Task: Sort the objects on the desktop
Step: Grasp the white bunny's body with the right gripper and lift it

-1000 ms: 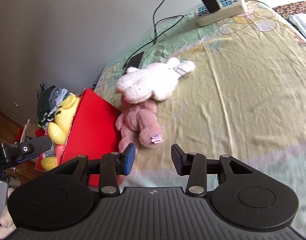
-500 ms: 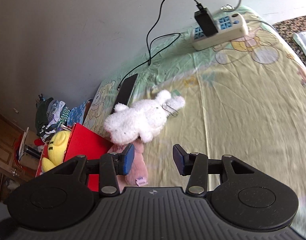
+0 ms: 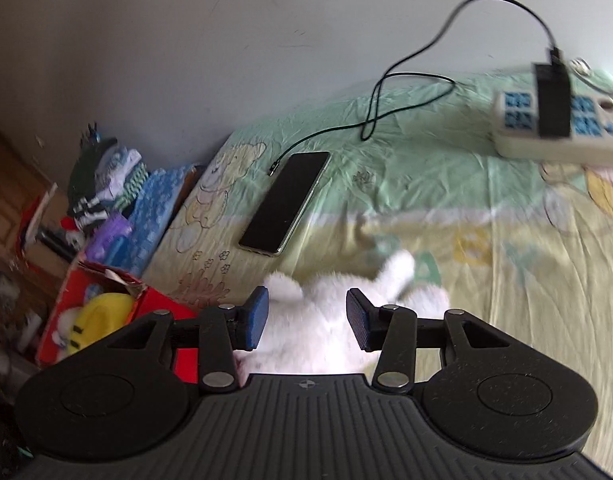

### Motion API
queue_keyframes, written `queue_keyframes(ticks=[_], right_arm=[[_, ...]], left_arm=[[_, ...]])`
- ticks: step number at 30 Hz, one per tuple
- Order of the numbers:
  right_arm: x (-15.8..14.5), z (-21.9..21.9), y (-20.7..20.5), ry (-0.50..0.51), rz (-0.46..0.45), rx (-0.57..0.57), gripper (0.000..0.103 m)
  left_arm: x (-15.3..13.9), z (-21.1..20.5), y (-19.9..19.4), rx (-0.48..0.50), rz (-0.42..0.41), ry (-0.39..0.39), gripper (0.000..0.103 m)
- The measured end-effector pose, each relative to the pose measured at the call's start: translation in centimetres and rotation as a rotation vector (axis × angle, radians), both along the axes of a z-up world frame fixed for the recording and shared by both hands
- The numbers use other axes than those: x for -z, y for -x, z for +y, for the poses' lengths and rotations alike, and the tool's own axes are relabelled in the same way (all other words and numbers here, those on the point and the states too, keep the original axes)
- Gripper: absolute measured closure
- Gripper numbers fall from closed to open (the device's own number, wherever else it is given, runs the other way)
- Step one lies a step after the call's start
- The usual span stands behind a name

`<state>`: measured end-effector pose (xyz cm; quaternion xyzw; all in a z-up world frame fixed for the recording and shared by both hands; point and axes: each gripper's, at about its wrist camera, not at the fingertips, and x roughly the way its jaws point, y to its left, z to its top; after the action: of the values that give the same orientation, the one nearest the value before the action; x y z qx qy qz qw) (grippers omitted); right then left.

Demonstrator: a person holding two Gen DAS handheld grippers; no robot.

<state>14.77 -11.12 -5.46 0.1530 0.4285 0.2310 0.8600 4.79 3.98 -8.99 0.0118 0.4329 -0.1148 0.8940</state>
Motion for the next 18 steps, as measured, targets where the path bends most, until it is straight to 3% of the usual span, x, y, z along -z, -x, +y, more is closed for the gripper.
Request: queue_keyframes(ticks=[4,10,18], right_arm=[[0.6,2.2,-2.5,0.048,-0.025,-0.051,0.056],[3.1,3.2,-4.5,0.084,0.018,-0.101,0.056],[3.2,-1.1,-1.9,-0.013,0.037,-0.085,0.057]], left_arm=[[0.7,0.1,-1.0,0.009,0.006,0.007,0.001],[1.5,0.7,-1.9,0.008,0.024,0.042,0.001],[1.9,0.7,-3.5,-0.012,0.01,0.083,0.002]])
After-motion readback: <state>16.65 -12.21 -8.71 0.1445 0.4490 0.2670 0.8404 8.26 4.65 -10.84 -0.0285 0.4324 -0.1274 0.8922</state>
